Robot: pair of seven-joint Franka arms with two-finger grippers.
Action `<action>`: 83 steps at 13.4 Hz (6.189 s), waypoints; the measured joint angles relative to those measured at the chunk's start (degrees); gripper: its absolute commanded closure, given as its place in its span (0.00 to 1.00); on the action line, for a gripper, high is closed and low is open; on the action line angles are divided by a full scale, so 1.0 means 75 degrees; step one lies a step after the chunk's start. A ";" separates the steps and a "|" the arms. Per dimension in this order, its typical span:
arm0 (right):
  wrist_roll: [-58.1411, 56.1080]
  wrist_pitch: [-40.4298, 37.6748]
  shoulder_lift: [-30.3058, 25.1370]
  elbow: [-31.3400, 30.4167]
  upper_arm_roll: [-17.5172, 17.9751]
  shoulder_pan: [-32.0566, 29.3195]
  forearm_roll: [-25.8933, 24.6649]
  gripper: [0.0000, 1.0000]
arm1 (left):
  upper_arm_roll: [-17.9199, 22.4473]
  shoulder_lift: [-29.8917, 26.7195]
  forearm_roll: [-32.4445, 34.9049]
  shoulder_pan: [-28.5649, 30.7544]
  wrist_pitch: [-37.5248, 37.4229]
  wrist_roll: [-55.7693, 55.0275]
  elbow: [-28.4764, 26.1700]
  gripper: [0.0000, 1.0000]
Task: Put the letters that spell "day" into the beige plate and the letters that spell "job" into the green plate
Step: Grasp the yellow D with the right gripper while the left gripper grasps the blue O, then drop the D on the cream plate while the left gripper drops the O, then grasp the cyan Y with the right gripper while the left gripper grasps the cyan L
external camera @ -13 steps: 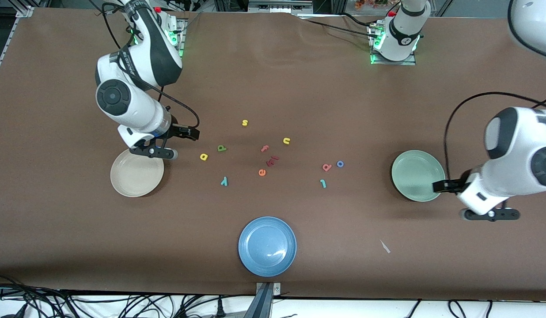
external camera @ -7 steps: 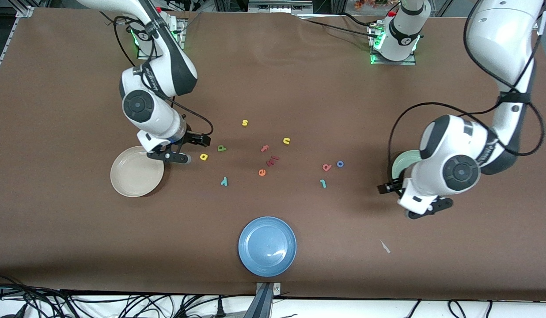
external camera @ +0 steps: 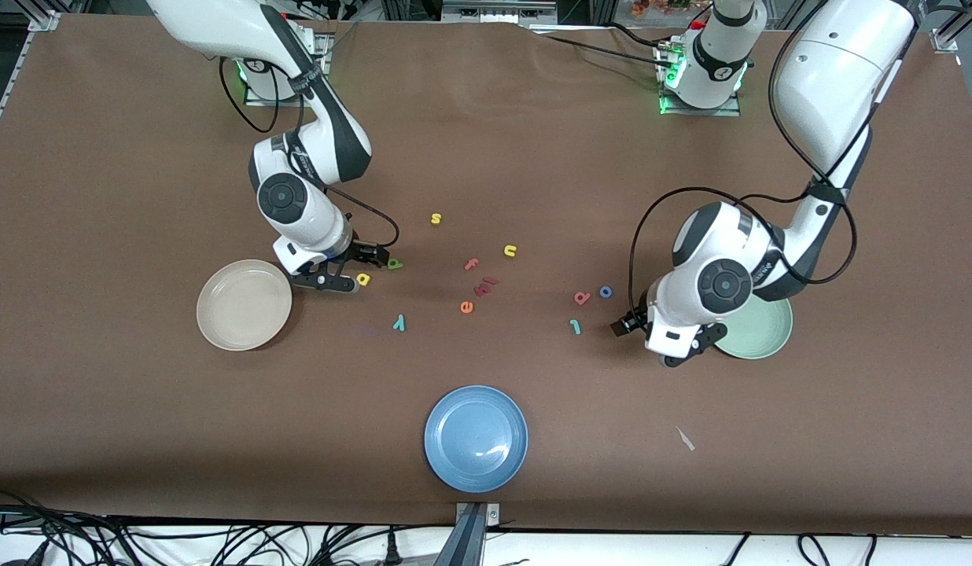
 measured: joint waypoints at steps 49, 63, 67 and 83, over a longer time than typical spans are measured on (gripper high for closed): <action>-0.2320 -0.1270 0.0310 0.1049 -0.1362 -0.0602 0.0226 0.00 | -0.0193 -0.1075 0.0487 0.2784 -0.0588 0.3412 -0.0843 0.93; 0.0674 -0.0677 0.0961 0.2055 -0.0079 0.0226 -0.0091 0.00 | -0.0023 -0.0228 0.1186 0.3151 -0.0214 0.4324 -0.0652 0.00; -0.0191 -0.1392 0.1562 0.3043 -0.0063 0.0328 -0.0140 0.00 | -0.0699 -0.0253 0.1177 0.2365 -0.0224 0.2956 -0.0321 0.00; -0.1293 -0.1379 0.2829 0.4338 -0.0069 0.0365 -0.0272 0.36 | -0.0034 0.1819 0.0800 -0.1226 0.0213 0.0513 0.1779 0.20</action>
